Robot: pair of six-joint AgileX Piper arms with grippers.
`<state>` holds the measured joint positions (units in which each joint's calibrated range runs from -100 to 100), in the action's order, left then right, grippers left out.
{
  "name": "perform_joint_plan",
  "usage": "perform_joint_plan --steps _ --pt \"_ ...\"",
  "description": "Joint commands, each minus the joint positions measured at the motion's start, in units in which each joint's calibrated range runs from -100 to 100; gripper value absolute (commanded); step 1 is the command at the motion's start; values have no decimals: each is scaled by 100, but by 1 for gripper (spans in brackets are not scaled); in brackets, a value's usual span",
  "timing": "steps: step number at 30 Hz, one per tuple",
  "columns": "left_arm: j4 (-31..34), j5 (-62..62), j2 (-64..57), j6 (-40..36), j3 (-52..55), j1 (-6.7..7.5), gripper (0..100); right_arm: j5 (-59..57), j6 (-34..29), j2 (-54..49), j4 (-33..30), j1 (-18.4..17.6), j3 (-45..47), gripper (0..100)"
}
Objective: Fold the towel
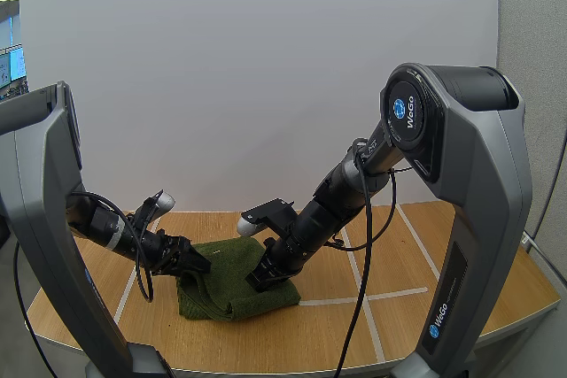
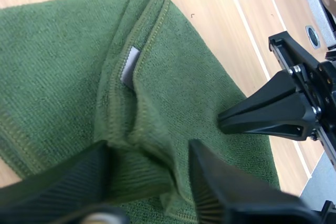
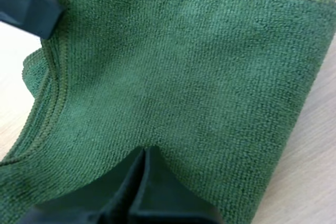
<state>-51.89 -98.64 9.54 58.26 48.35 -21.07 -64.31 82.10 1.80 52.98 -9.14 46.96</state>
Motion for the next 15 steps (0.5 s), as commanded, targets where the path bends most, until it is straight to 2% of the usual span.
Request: perform_joint_plan --steps 1,5,7,9,11,12,14,15 --pt "-145 -15 -2 74 36 22 61 -263 38 -45 29 24 38 0" --pt "-303 270 -2 190 153 22 61 -263 38 -45 29 24 38 0" --pt "-380 434 -2 271 227 32 56 -263 38 -45 29 24 38 0" --pt "-330 603 34 283 255 98 41 -296 26 -45 29 24 38 0" --pt "-314 637 87 283 267 161 23 -303 26 -45 29 24 38 0" --pt "-314 637 116 283 267 206 10 -325 26 -45 29 24 38 0" --pt "-314 561 122 296 267 270 0 -477 -45 -110 -65 24 38 0" --pt "-314 513 122 296 238 269 0 -538 -46 -146 -101 24 38 0"
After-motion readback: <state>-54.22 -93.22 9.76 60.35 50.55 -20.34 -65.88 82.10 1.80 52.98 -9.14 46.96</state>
